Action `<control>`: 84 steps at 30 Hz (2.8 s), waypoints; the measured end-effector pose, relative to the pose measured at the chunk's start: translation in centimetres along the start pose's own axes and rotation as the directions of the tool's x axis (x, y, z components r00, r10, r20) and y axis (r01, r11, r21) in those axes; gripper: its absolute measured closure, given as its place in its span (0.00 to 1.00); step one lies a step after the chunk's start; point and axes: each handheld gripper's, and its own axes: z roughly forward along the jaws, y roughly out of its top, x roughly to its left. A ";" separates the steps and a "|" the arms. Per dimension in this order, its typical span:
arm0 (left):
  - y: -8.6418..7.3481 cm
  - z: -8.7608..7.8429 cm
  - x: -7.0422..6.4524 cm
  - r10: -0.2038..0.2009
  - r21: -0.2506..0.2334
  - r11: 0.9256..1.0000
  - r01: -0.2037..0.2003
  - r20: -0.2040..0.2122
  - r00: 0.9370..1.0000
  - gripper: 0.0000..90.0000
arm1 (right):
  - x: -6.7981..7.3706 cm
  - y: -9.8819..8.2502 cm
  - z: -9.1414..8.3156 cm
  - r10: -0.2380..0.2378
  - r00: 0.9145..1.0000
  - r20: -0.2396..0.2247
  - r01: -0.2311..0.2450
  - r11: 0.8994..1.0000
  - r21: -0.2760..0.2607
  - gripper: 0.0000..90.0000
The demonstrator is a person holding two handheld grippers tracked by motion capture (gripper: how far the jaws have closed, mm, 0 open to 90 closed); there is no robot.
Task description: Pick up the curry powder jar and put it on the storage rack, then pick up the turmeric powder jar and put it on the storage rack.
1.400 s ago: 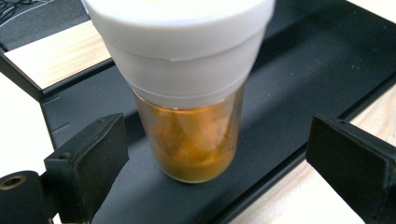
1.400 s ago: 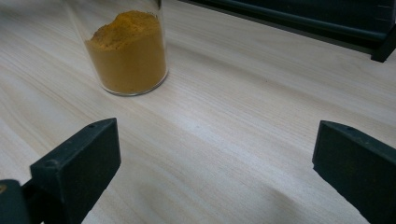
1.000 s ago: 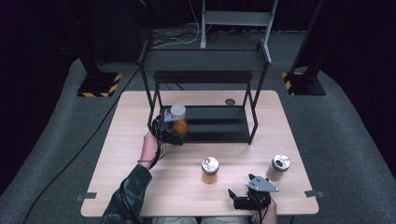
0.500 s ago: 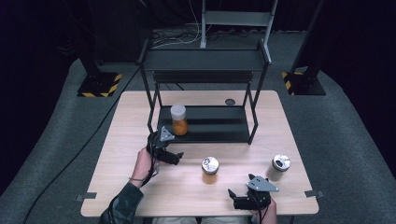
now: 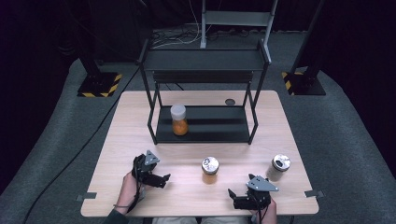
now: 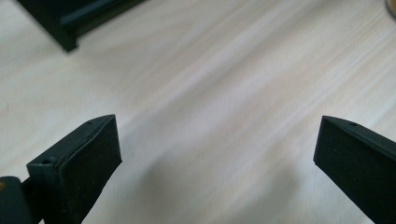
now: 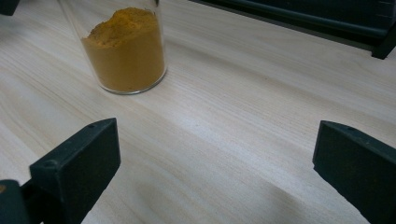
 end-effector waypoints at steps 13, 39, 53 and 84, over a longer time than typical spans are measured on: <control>-4.3 -1.1 -0.7 -0.088 -0.056 0.995 0.087 -0.026 0.996 0.00 | 0.2 0.2 0.1 -0.007 1.000 0.005 0.007 1.000 0.010 0.00; -4.7 -1.5 -0.8 -0.085 -0.056 0.995 0.083 -0.034 0.996 0.00 | 0.8 0.2 0.2 -0.015 0.999 0.032 0.014 1.000 0.016 0.00; -4.7 -1.5 -0.8 -0.085 -0.057 0.995 0.083 -0.034 0.996 0.00 | 0.8 0.3 0.3 -0.014 0.999 0.034 0.013 1.000 0.022 0.00; -4.8 -1.4 -0.9 -0.094 -0.059 0.994 0.092 -0.038 0.995 0.00 | 0.9 0.4 0.3 -0.016 0.999 0.034 0.015 0.999 0.028 0.00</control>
